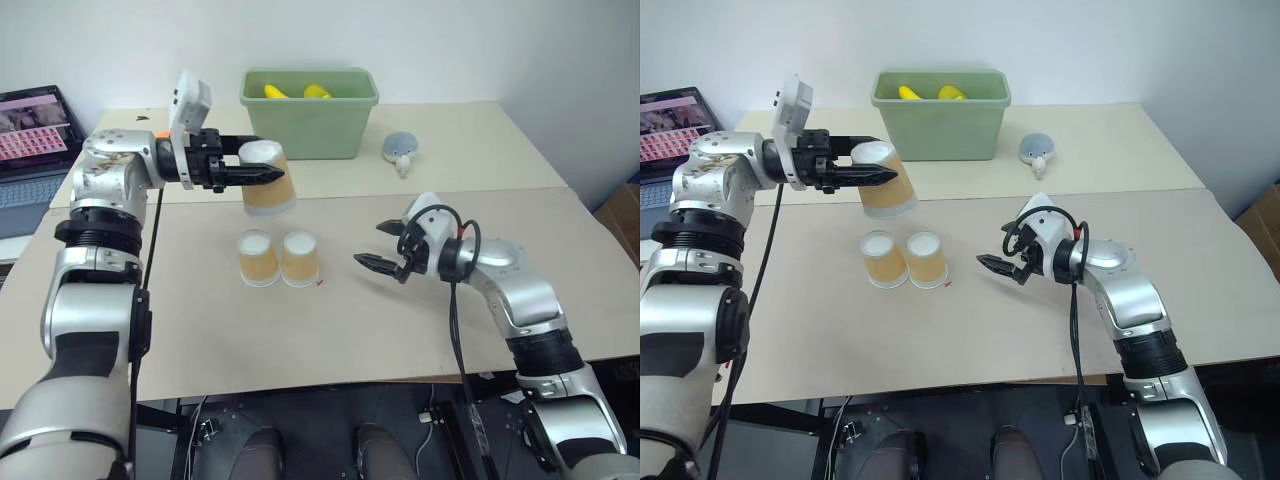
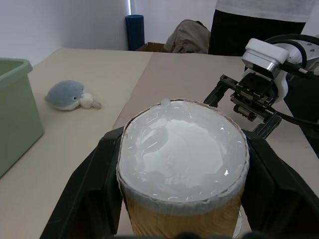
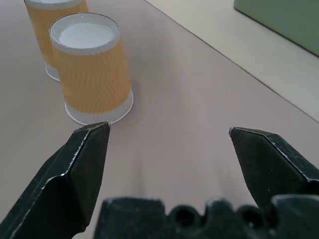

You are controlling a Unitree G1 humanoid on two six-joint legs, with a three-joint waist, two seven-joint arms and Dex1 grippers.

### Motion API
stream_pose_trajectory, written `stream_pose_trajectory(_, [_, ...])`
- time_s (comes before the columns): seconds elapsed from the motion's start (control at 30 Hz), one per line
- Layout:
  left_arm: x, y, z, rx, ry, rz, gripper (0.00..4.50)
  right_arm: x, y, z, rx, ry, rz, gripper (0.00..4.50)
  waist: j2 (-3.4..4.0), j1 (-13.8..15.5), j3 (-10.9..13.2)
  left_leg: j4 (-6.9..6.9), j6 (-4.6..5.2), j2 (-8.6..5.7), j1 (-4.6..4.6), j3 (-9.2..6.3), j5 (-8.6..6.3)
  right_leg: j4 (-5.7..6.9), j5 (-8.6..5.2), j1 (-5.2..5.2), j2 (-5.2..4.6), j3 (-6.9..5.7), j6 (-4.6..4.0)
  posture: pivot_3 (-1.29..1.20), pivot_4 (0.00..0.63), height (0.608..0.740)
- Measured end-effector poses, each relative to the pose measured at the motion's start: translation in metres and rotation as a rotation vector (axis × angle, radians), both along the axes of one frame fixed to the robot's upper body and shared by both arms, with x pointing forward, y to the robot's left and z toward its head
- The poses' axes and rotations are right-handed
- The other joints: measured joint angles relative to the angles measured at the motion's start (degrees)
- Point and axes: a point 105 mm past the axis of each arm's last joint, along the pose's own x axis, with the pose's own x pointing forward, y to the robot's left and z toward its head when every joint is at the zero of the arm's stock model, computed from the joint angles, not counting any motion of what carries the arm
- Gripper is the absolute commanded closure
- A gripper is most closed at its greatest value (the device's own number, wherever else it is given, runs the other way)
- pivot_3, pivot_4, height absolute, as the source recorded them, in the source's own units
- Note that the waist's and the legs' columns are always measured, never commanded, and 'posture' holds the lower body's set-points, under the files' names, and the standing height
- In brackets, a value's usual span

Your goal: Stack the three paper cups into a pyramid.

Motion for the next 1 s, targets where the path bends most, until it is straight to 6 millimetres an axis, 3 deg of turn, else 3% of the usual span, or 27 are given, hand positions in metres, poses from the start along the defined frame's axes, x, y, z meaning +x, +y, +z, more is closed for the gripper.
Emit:
stream_pose_trajectory(0.17, [-0.002, -0.009, -0.009, 0.030, 0.020, -0.048, 1.95, 0.001, -0.001, -0.001, -0.002, -0.002, -0.013, 0.00, 0.00, 0.0, 0.0, 0.33, 0.01, -0.01, -0.40, -0.01, 0.00, 0.37, 0.00, -0.43, 0.00, 0.01, 0.00, 0.00, 0.150, 0.732])
stream_pose_trajectory(0.7, [-0.004, -0.004, -0.040, 0.079, 0.072, -0.051, 1.95, 0.001, -0.003, 0.001, 0.001, -0.006, -0.015, 0.00, 0.00, 0.0, 0.0, 0.35, 0.01, 0.00, -0.39, -0.01, 0.00, 0.41, 0.00, -0.43, 0.01, 0.02, 0.00, 0.00, 0.150, 0.732])
stream_pose_trajectory(1.0, [-0.004, -0.005, -0.040, 0.084, 0.056, -0.052, 1.95, 0.001, -0.002, 0.001, 0.000, -0.002, -0.003, 0.00, 0.00, 0.1, 0.0, 0.36, 0.01, -0.01, -0.38, -0.01, 0.00, 0.43, 0.00, -0.42, 0.00, 0.02, 0.00, 0.00, 0.150, 0.732])
